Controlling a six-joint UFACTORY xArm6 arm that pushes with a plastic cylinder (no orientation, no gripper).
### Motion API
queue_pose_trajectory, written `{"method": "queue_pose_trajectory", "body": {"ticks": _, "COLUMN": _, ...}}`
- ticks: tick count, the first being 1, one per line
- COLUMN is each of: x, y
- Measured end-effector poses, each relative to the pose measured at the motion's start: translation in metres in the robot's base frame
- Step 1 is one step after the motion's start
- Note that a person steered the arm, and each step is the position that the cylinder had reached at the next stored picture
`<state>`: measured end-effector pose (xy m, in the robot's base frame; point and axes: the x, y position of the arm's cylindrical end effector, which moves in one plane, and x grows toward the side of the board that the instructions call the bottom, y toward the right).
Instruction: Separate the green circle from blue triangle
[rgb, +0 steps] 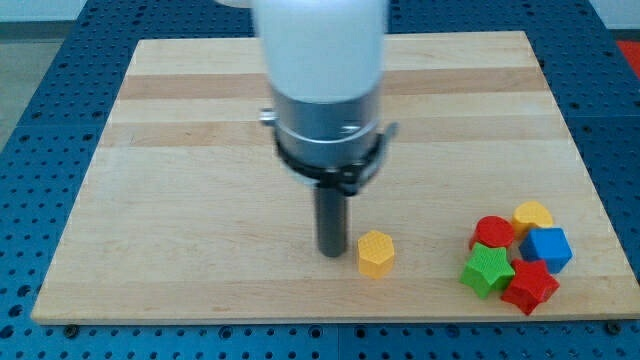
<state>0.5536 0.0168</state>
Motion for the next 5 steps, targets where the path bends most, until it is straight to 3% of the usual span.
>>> {"method": "queue_pose_trajectory", "body": {"ticks": 2, "x": 0.000, "y": 0.086}}
{"method": "queue_pose_trajectory", "body": {"ticks": 3, "x": -0.004, "y": 0.078}}
{"method": "queue_pose_trajectory", "body": {"ticks": 4, "x": -0.039, "y": 0.048}}
{"method": "queue_pose_trajectory", "body": {"ticks": 5, "x": -0.052, "y": -0.022}}
